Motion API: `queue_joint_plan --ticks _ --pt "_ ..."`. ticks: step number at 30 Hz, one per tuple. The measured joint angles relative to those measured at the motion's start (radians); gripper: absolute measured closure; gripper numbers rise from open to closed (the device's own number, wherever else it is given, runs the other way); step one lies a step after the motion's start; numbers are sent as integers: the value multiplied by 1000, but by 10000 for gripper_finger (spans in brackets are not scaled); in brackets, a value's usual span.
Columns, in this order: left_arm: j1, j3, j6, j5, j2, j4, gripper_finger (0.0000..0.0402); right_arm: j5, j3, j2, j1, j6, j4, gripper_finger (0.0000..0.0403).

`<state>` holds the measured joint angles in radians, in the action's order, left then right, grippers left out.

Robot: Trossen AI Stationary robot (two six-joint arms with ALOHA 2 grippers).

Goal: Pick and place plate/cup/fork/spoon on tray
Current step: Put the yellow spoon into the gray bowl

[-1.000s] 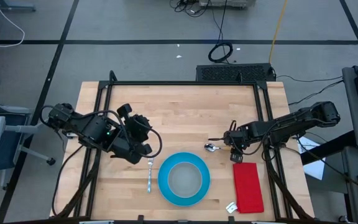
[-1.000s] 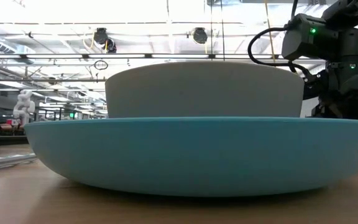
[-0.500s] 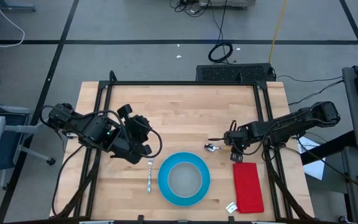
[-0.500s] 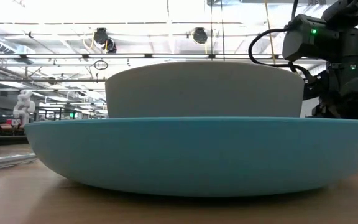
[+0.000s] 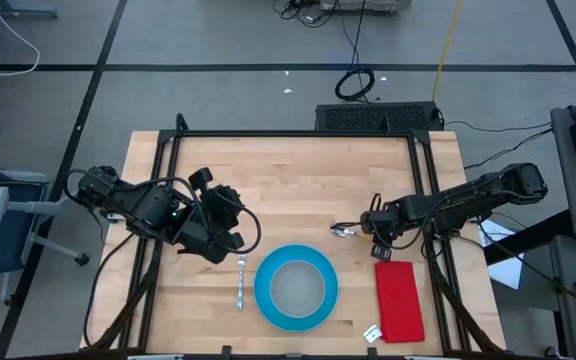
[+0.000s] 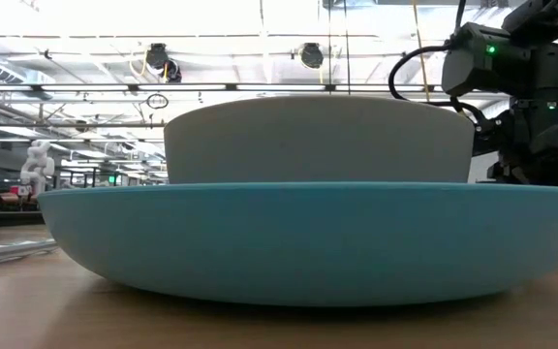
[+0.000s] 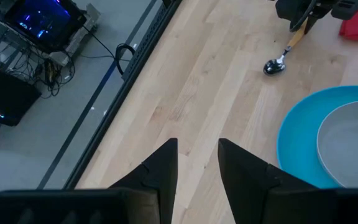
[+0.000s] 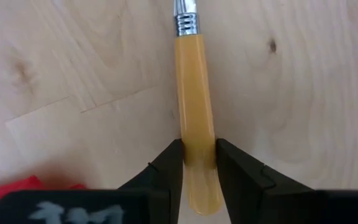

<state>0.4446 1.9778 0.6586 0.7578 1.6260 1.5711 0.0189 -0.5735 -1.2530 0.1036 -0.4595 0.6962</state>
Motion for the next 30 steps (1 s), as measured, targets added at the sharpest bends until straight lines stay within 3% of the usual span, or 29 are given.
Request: queue_joint_plan --ticks 30 --pt "0 0 0 0 0 0 279 -28 0 -1 1 -91 3 335"
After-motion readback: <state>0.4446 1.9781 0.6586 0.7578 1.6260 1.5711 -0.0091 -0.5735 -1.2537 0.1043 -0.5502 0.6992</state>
